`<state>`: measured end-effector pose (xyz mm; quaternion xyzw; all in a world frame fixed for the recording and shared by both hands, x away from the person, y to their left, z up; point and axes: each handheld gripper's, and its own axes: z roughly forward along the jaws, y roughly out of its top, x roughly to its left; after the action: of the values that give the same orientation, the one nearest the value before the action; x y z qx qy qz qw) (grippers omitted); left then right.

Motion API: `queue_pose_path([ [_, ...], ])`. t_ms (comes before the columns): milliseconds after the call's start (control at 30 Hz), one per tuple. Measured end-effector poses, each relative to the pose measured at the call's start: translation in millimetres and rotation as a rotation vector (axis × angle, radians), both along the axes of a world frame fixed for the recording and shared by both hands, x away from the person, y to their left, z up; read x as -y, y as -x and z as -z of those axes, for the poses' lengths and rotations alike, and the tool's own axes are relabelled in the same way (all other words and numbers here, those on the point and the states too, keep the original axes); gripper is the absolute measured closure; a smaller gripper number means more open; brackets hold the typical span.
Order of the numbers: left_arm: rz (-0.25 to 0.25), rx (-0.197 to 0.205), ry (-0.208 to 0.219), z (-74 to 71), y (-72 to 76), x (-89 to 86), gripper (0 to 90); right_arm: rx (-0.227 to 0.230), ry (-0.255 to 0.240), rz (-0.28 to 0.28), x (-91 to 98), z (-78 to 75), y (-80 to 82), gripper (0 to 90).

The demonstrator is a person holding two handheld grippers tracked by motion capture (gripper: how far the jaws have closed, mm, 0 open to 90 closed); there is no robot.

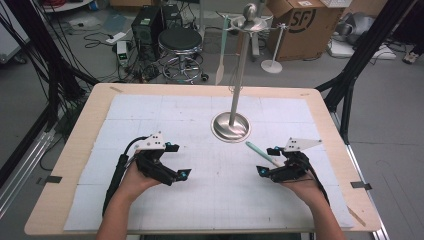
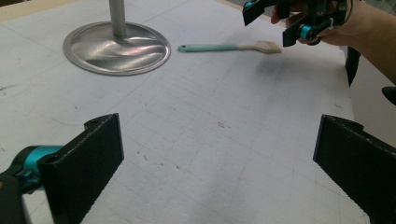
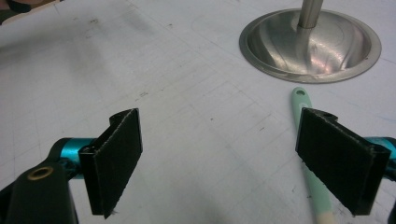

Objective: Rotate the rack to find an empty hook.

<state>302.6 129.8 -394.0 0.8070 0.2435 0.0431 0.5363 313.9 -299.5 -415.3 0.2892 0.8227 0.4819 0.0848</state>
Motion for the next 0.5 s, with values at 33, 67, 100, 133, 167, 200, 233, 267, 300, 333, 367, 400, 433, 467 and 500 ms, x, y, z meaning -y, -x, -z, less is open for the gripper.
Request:
queue_pose_path([
  [33,0.000,-0.001,0.000,0.1,0.1,0.1,2.2,0.000,-0.001,0.000,0.0,0.0,0.0,14.0],
  [67,0.000,0.000,-0.001,0.1,0.3,0.0,2.2,-0.003,-0.003,0.001,0.0,-0.2,0.0,14.0],
  [100,0.000,0.000,0.000,0.2,0.3,0.0,2.2,-0.001,-0.002,0.000,0.0,0.1,-0.3,14.0],
  [133,0.000,-0.001,-0.001,0.3,0.4,-0.1,2.2,-0.002,-0.002,0.001,-0.2,0.2,-0.3,14.0],
  [167,-0.003,-0.002,-0.003,0.3,0.5,-0.4,2.2,-0.002,-0.002,0.001,-0.4,0.4,-0.5,14.0],
  [200,0.000,-0.001,-0.006,0.2,0.2,-0.8,2.2,0.001,0.003,-0.002,-0.3,0.6,-0.8,14.0],
  [233,0.002,0.000,0.002,0.3,-0.2,-0.8,2.2,-0.002,0.001,-0.002,-0.8,0.8,-0.8,14.0],
  [267,0.000,-0.001,0.005,0.2,-0.2,-0.9,2.2,-0.006,0.001,-0.001,-1.1,1.0,-0.6,14.0],
  [300,0.000,0.001,0.007,0.2,-0.5,-0.8,2.2,0.000,0.004,-0.004,-1.0,1.2,-0.9,14.0],
  [333,-0.001,0.000,0.007,0.3,-0.6,-0.7,2.2,0.002,0.005,-0.002,-1.1,1.2,-0.9,14.0],
  [367,0.001,0.000,0.007,0.4,-0.8,-0.8,2.2,0.001,0.005,-0.002,-1.2,1.3,-0.8,14.0],
  [400,0.002,0.000,0.007,0.5,-0.9,-0.7,2.2,-0.004,0.004,-0.002,-1.3,1.3,-0.5,14.0],
  [433,0.002,0.000,0.007,0.5,-1.1,-0.7,2.2,-0.003,0.006,0.001,-1.4,1.4,-0.3,14.0],
  [467,-0.001,-0.002,0.009,0.6,-1.1,-0.5,2.2,-0.008,0.008,0.003,-1.4,1.4,0.1,14.0],
  [500,0.000,-0.003,0.009,0.8,-1.4,-0.5,2.2,-0.006,0.009,0.000,-1.4,1.8,-0.2,14.0],
])
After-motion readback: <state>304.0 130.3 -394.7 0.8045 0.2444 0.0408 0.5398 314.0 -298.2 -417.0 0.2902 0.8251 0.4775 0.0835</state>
